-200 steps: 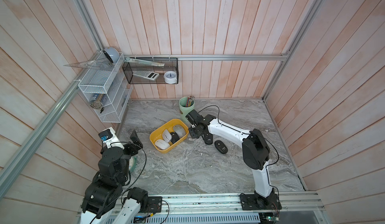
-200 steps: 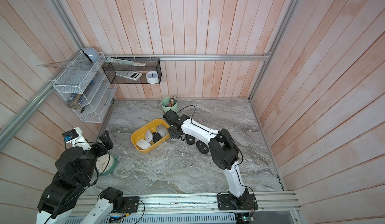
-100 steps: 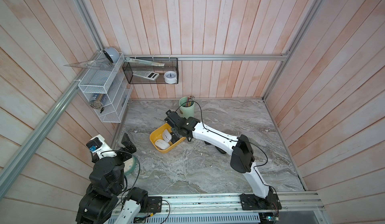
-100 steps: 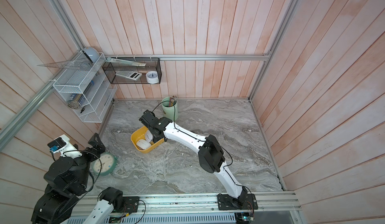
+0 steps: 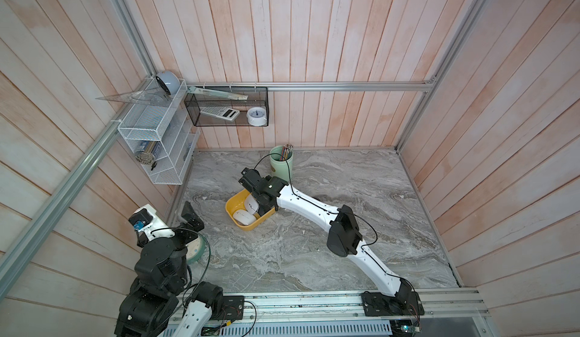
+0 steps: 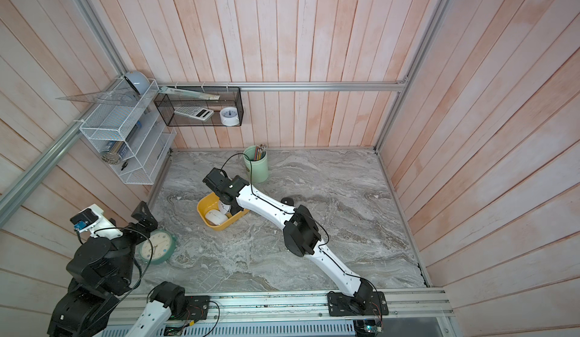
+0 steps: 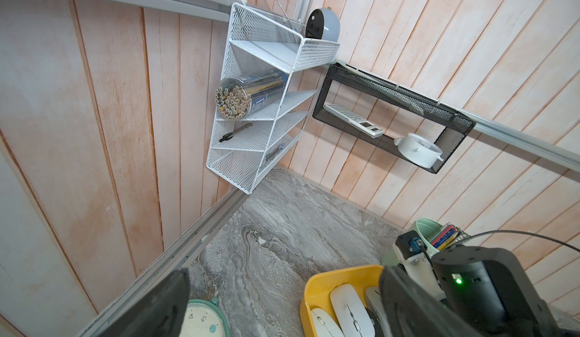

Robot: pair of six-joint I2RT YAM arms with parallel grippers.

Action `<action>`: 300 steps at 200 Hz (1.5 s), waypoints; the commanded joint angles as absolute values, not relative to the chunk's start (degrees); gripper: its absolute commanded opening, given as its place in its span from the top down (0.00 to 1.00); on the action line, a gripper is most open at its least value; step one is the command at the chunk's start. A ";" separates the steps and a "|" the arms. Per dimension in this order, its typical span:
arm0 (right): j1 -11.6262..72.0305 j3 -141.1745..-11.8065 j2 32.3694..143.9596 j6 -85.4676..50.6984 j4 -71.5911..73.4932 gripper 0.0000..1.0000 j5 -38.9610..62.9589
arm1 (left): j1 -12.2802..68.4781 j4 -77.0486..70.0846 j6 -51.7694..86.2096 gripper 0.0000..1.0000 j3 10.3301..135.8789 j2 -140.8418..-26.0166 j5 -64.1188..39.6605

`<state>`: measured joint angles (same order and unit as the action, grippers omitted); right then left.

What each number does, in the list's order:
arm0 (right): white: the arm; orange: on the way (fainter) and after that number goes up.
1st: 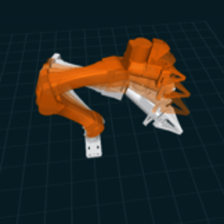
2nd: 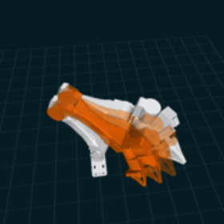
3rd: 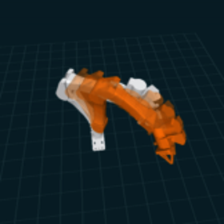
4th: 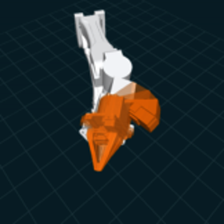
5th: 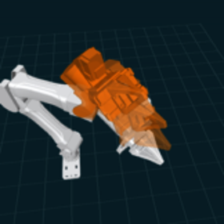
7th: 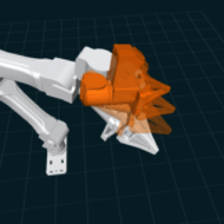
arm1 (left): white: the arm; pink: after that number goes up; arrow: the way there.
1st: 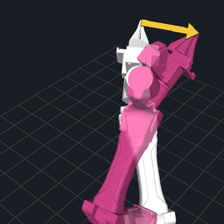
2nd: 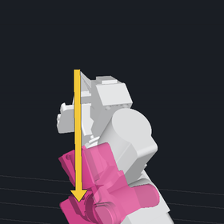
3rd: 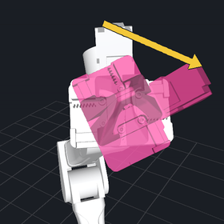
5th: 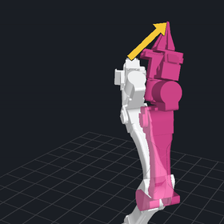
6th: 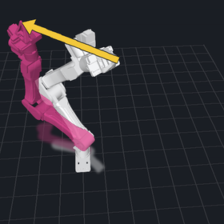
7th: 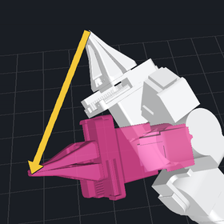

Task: Put the mouse in the storage box
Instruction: Place the mouse in the storage box.

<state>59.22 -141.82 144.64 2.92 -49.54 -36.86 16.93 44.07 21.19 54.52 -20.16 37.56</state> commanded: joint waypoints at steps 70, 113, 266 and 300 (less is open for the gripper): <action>59.74 -146.45 153.73 11.04 -47.35 0.62 -45.72 | 16.35 42.93 21.10 0.00 53.81 -20.34 38.23; 60.81 -146.26 154.55 12.54 -47.55 0.47 -46.88 | 16.13 42.85 21.17 0.00 53.79 -21.00 38.21; 61.61 -130.90 134.36 -1.89 -47.64 0.38 -36.82 | 15.17 42.87 20.82 0.00 53.88 -24.22 36.15; 61.52 -119.40 125.19 -3.71 -43.19 0.37 -38.50 | 15.14 43.14 20.67 0.00 54.10 -26.19 34.58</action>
